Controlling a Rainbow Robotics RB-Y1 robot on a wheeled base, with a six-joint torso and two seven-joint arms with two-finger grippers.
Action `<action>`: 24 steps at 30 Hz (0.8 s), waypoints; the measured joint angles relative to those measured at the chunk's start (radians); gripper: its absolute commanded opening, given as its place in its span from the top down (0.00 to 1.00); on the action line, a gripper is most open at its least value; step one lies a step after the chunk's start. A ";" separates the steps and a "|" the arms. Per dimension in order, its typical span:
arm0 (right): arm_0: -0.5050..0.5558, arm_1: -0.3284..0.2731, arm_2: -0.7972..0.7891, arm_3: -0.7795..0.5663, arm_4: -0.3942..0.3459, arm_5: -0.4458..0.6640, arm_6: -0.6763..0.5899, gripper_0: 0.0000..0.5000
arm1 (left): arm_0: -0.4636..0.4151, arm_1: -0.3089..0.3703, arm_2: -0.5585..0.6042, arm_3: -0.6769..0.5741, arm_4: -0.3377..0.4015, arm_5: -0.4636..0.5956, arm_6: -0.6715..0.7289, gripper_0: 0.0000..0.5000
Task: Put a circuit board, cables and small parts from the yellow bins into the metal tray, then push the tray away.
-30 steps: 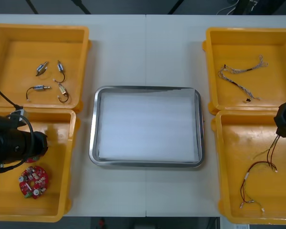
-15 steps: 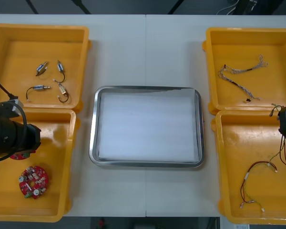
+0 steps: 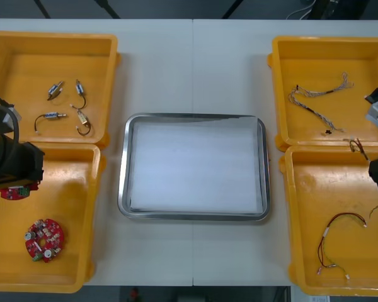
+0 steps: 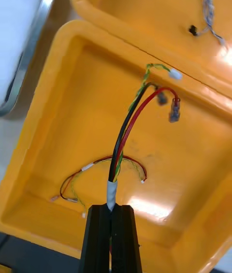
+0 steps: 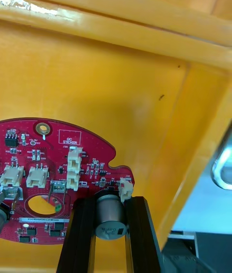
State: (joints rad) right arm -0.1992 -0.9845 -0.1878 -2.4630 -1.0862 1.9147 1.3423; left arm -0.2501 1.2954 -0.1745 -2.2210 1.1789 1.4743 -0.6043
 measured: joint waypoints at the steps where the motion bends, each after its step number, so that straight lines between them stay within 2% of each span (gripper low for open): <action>1: 0.000 0.000 0.000 -0.005 -0.007 0.000 0.023 1.00 | -0.014 0.000 0.004 -0.001 0.015 0.020 0.000 1.00; 9: 0.001 0.000 0.004 -0.074 -0.018 0.001 0.026 1.00 | -0.105 0.000 0.004 -0.003 0.075 0.072 0.000 1.00; 16: 0.001 -0.001 0.081 -0.105 0.053 0.001 0.026 1.00 | -0.138 -0.009 0.004 -0.004 0.084 0.095 0.009 1.00; 24: 0.001 -0.001 0.100 -0.105 0.063 0.001 0.026 1.00 | -0.211 -0.093 0.004 -0.005 0.088 0.195 0.154 1.00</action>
State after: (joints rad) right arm -0.1985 -0.9857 -0.0874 -2.5683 -1.0229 1.9158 1.3684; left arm -0.4610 1.2028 -0.1706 -2.2255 1.2671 1.6688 -0.4503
